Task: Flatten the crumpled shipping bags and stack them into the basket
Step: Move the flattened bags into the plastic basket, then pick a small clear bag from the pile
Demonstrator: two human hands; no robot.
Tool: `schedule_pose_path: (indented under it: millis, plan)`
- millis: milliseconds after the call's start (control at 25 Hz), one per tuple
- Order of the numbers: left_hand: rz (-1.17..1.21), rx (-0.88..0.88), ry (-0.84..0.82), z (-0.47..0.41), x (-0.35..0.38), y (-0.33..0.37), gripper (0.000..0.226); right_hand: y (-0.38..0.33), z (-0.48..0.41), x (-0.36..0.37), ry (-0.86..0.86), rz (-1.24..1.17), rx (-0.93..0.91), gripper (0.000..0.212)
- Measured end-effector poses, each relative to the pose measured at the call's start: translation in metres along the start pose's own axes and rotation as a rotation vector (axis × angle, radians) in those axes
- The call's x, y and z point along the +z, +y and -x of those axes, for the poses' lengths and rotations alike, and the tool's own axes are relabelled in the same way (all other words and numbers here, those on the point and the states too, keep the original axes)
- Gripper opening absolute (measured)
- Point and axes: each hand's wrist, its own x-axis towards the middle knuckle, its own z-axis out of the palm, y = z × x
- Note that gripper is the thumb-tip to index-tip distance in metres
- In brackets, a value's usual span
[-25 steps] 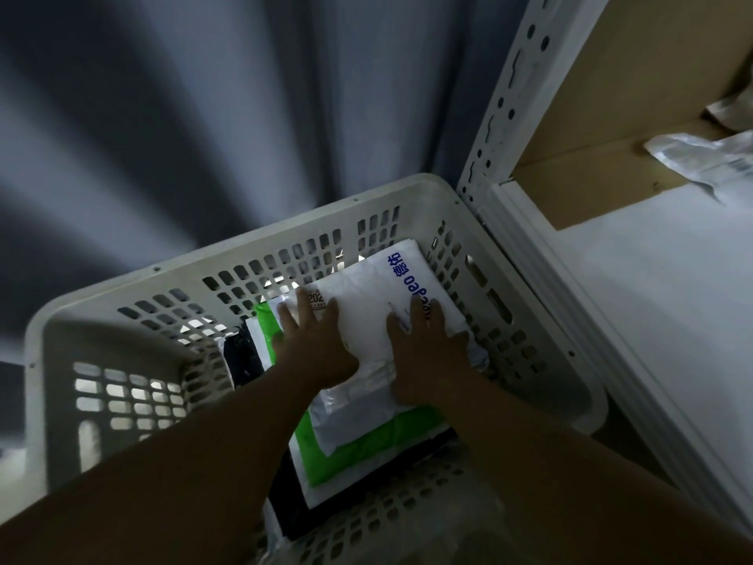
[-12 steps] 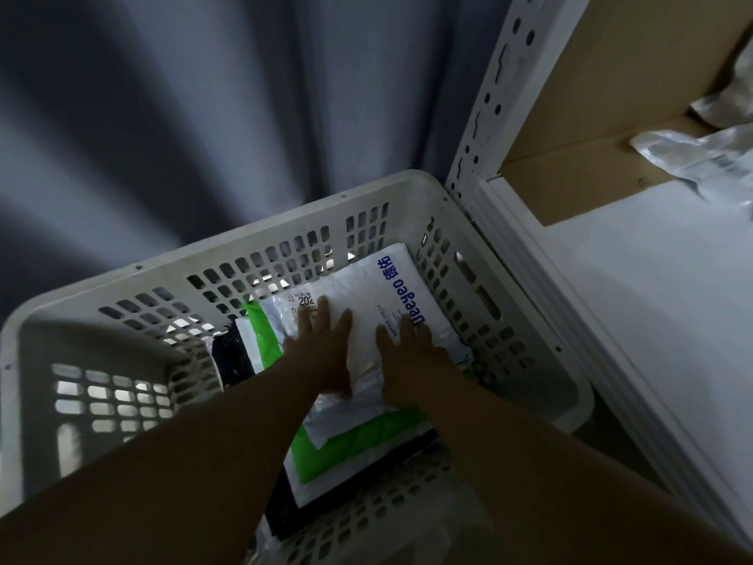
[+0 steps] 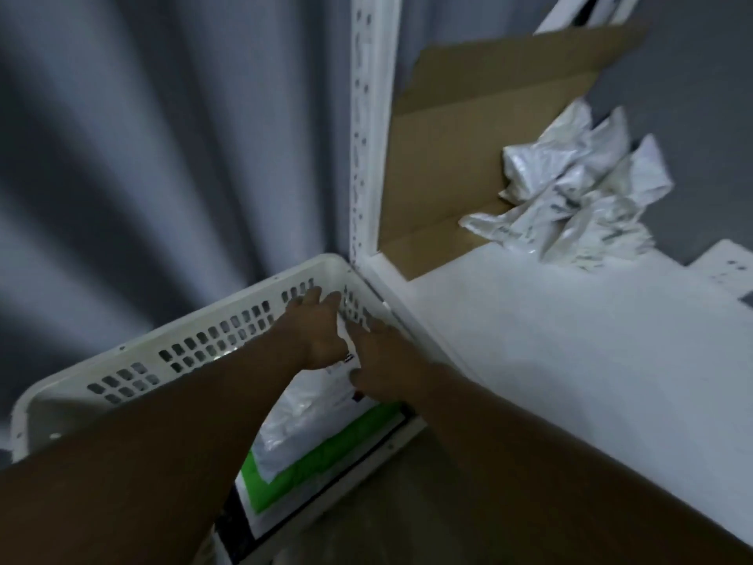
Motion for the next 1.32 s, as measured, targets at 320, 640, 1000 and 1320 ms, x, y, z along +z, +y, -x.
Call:
schedule_pose_path:
  millis: [320, 640, 1000, 1320]
  plan:
    - [0.137, 0.130, 0.188, 0.041, -0.060, 0.174, 0.070, 0.083, 0.136, -0.117, 0.171, 0.044, 0.128, 0.072]
    - [0.124, 0.193, 0.185, -0.006, -0.027, 0.230, 0.065, 0.151, 0.128, -0.128, 0.226, -0.082, 0.269, 0.083]
    - [0.105, 0.306, 0.197, -0.061, -0.039, 0.226, 0.064, 0.161, 0.066, -0.144, 0.294, -0.075, 0.326, 0.087]
    - [0.214, 0.364, 0.252, -0.094, -0.022, 0.215, 0.064, 0.170, 0.005, -0.168, 0.359, 0.088, 0.513, 0.074]
